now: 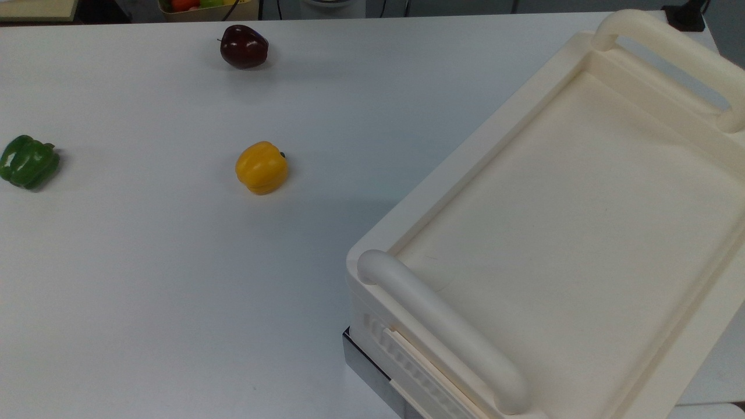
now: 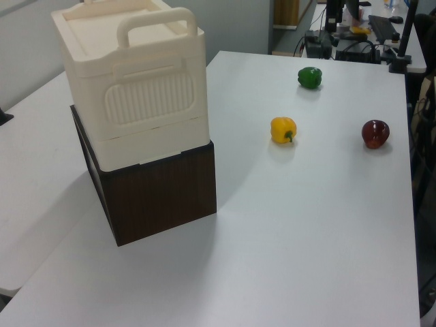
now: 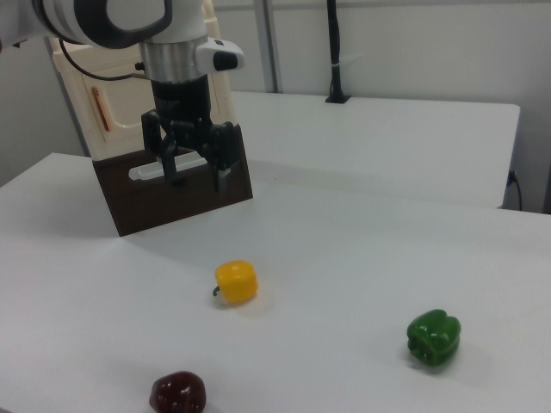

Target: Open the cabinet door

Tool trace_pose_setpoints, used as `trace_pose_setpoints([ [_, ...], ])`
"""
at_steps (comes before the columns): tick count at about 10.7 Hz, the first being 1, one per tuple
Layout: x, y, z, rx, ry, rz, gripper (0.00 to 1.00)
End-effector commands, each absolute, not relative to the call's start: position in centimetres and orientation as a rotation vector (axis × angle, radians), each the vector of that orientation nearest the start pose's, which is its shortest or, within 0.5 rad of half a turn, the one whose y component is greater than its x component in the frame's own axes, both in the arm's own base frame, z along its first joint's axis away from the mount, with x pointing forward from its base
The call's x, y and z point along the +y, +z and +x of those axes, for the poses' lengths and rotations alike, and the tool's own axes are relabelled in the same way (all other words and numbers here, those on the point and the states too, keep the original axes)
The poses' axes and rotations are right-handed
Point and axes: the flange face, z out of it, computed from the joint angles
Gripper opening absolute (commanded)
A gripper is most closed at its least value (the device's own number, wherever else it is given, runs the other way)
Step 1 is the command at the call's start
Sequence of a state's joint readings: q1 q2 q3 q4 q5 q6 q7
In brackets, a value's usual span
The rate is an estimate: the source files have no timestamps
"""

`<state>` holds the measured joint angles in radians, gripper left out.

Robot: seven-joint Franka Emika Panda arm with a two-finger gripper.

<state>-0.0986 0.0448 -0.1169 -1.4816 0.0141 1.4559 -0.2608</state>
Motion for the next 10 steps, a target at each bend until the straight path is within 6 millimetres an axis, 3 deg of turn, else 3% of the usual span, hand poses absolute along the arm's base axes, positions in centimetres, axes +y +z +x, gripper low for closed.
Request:
trace_pose_setpoints([
  [1,-9.1,62.3,54.7,-0.137,0.148,-3.074,1.0],
  [3,-8.9,62.2,54.9,-0.147,0.142,-3.071,1.0],
  [4,-8.7,62.2,55.0,-0.152,0.138,-3.067,0.88],
  [5,-8.4,62.2,55.0,-0.173,0.132,-3.058,0.65],
  [7,-6.6,61.4,56.0,-0.262,0.112,-2.98,0.65],
  [10,-1.0,60.5,59.8,-0.419,-0.117,-2.954,0.74],
])
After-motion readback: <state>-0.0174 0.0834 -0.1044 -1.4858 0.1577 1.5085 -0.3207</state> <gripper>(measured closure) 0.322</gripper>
